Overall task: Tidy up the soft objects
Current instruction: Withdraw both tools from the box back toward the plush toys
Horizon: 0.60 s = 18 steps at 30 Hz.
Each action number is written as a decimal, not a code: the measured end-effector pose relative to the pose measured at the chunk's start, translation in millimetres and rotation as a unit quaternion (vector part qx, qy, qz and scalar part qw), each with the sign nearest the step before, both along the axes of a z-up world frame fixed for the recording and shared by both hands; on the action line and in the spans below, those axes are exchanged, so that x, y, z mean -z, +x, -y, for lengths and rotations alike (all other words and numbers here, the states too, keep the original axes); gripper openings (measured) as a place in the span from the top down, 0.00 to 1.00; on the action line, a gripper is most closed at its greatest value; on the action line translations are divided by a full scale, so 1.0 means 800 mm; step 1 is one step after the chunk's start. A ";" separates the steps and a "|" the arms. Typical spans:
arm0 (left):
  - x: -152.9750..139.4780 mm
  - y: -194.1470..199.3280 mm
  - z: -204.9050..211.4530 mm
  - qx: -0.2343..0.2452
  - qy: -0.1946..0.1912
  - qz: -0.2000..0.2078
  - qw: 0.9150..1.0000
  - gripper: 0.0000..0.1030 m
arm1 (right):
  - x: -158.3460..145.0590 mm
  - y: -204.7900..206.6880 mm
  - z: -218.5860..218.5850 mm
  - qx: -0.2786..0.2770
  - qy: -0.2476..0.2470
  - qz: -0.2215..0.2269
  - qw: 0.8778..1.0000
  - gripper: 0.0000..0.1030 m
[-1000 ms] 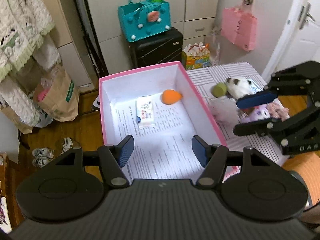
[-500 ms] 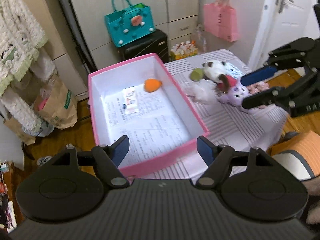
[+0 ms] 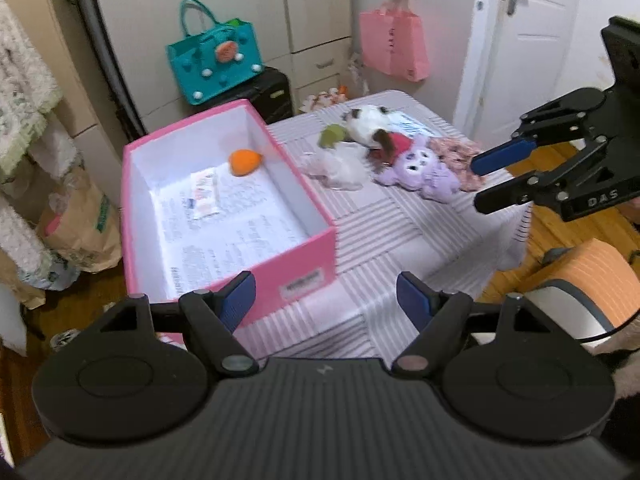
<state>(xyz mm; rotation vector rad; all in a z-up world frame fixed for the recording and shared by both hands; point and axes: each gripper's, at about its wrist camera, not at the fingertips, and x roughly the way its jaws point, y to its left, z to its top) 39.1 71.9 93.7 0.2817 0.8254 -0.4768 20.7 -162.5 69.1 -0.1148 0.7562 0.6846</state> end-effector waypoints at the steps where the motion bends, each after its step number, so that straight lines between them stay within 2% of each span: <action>1: 0.003 -0.002 0.004 0.005 -0.003 -0.002 1.000 0.25 | 0.005 -0.002 0.003 0.005 -0.001 -0.002 1.000 0.56; 11: 0.037 -0.001 0.050 0.050 -0.014 -0.021 0.998 0.25 | 0.067 -0.018 0.040 0.041 -0.005 -0.040 0.998 0.56; 15: 0.051 0.003 0.072 0.067 -0.019 -0.023 0.997 0.25 | 0.084 -0.020 0.055 0.055 -0.004 -0.024 0.998 0.55; 18: 0.062 0.008 0.087 0.078 -0.042 -0.031 0.996 0.25 | 0.097 -0.017 0.064 0.069 -0.006 -0.003 0.998 0.55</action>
